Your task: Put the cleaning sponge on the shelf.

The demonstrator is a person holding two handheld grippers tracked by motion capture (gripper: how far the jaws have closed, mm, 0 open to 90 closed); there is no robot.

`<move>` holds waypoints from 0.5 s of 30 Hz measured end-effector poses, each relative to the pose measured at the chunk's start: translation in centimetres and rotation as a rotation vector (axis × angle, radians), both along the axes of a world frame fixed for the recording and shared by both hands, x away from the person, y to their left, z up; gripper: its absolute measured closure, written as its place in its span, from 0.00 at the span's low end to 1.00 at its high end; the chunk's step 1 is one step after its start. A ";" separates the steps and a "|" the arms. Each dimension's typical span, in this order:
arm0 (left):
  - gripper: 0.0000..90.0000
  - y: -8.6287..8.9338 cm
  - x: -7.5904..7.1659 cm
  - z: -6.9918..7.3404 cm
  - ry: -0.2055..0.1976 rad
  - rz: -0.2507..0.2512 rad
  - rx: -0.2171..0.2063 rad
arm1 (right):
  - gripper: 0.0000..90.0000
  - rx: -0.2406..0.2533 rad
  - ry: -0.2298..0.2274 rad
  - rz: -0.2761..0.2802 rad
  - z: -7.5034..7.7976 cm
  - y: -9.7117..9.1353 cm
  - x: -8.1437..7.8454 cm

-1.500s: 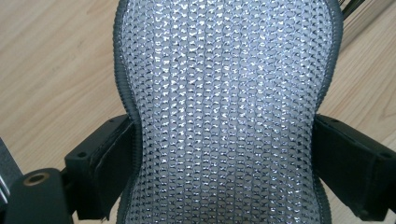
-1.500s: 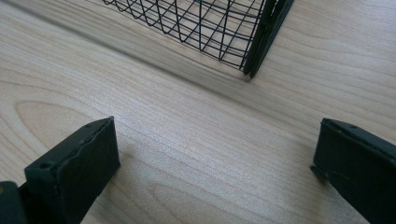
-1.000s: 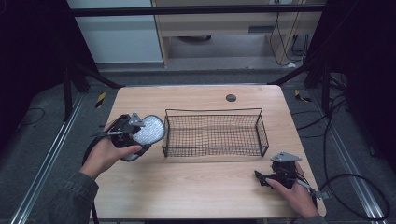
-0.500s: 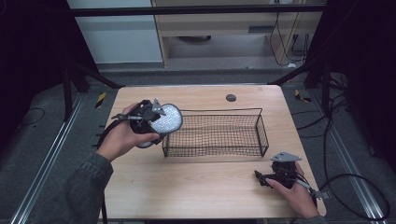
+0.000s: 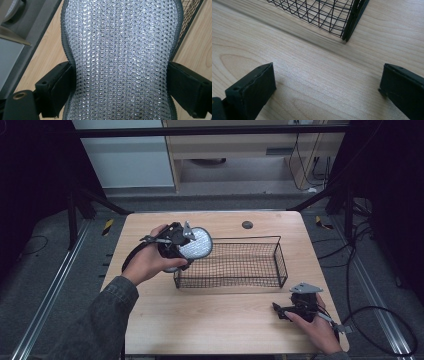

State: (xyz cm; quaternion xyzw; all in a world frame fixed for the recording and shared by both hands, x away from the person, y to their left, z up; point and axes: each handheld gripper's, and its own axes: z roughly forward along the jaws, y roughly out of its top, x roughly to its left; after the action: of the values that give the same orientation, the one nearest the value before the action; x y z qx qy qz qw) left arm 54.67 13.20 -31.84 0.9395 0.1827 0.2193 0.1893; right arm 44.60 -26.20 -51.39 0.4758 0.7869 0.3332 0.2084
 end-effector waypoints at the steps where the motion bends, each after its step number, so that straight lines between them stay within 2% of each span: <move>1: 0.11 -0.2 0.2 -0.1 -0.002 0.002 -0.001 | 0.00 0.000 0.000 0.000 0.0 0.0 0.0; 10: 0.11 -1.1 1.0 -0.7 -0.011 0.014 0.006 | 0.00 -0.001 -0.001 0.001 0.0 0.0 0.0; 11: 0.11 -1.4 1.2 -0.8 -0.018 0.009 0.021 | 0.00 0.000 0.000 0.001 0.0 0.0 0.0; 15: 0.11 -2.0 1.4 -1.0 -0.035 -0.006 0.025 | 0.00 -0.001 0.002 0.000 0.0 0.0 0.0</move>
State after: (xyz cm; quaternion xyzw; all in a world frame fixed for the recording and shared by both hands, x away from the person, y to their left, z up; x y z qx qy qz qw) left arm 56.09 11.16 -32.80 0.9384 0.1739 0.2375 0.1811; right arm 44.59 -26.20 -51.37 0.4761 0.7871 0.3324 0.2080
